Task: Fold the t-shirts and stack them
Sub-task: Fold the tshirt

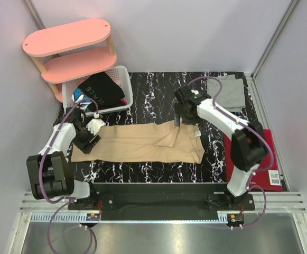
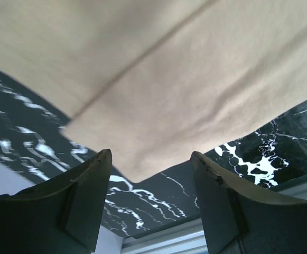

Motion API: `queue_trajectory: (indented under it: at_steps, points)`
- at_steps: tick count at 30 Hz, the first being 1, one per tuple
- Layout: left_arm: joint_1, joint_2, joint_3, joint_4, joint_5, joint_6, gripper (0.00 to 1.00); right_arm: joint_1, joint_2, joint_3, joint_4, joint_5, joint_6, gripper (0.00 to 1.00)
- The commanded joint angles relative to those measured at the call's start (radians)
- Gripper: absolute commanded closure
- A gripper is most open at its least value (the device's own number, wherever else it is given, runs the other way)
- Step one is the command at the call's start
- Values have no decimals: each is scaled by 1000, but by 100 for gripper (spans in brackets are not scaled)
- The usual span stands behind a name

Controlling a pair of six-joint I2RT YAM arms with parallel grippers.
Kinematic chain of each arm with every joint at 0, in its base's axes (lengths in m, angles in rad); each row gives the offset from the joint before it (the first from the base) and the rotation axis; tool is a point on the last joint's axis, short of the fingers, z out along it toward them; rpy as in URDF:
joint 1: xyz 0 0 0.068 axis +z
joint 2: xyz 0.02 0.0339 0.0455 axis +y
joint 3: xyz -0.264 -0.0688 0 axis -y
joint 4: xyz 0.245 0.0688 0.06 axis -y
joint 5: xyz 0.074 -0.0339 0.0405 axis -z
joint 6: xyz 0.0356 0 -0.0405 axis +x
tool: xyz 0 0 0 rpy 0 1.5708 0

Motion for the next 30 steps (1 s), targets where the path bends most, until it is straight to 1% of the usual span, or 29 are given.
queue_trajectory:
  at_steps: [1,6,7,8,11,14,22,30]
  points:
    - [0,35,-72,139,-86,27,34,77,-199,-171,88,-258,75,0]
    - [2,124,-103,222,-115,16,37,144,-203,-256,135,-335,116,0]
    - [3,131,-109,242,-115,16,37,157,-190,-259,157,-376,120,0]
    - [3,145,-110,249,-141,13,38,178,-179,-262,163,-386,127,0]
    - [5,159,-112,255,-144,10,38,198,-134,-267,191,-415,146,0]
    - [6,151,-124,264,-150,13,39,203,-105,-273,223,-412,155,0]
    - [5,125,-149,275,-166,29,39,203,-6,-210,243,-354,147,0]
    - [5,125,-155,278,-170,30,39,201,50,-103,243,-359,139,0]
